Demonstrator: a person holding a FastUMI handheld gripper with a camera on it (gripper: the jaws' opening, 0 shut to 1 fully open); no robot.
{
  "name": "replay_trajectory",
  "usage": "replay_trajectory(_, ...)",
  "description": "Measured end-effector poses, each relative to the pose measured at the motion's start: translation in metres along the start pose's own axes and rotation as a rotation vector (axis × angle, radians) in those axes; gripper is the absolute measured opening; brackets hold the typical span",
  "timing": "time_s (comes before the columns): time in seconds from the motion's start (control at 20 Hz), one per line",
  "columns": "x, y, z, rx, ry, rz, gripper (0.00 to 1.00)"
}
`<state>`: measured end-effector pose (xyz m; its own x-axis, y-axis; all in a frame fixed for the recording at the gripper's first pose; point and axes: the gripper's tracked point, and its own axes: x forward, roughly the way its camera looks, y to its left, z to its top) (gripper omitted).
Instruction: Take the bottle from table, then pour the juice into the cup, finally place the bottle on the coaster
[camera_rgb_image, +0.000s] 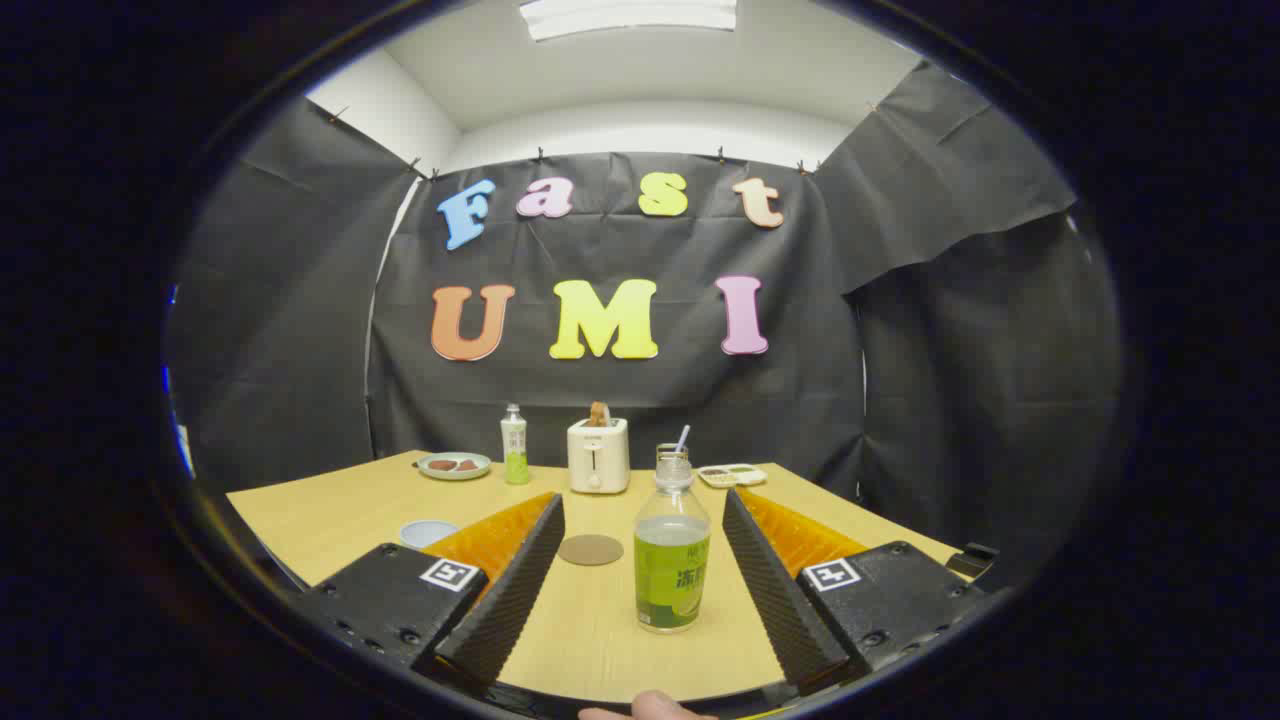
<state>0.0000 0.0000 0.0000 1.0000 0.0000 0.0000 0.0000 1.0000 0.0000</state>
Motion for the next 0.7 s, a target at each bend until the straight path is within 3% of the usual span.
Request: replay_trajectory(0.7,0.0064,-0.0027,-0.0039,0.028,0.014,0.006,1.0)
